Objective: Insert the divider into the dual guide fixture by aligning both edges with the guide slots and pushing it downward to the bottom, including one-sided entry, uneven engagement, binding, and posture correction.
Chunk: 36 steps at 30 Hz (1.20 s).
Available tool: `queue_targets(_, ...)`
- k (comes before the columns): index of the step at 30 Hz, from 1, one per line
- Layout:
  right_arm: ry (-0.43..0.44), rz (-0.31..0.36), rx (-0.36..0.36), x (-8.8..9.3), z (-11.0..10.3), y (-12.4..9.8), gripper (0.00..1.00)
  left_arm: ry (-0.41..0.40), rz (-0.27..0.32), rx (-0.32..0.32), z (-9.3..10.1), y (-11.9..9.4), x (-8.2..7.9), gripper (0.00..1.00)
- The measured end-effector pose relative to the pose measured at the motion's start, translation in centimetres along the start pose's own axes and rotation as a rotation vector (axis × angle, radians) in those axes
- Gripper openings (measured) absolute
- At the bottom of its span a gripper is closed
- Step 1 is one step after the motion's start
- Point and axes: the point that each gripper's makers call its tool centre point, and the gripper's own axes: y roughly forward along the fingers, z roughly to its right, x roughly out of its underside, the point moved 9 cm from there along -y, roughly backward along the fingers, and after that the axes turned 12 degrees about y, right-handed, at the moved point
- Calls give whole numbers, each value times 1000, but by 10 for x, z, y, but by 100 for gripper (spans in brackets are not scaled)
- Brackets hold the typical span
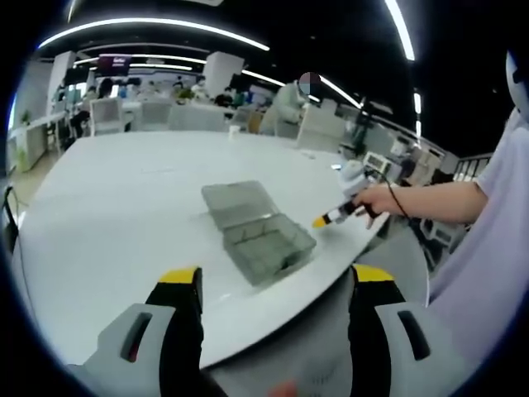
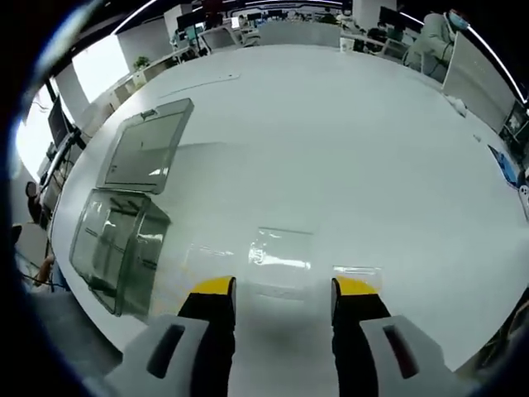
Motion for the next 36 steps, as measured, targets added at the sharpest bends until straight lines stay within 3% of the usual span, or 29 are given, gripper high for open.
queue_targets(16,-58,-26,48,1,-5,1,43,1,0,2,-2,2,-1,70)
queue_targets(18,-83,-44,60,0,-6,2,43,1,2,5,-2,3,-2,70)
queue_targets(36,-35,-180,62,-12,-7,6,37,0,9,11,-4,5,-2,70)
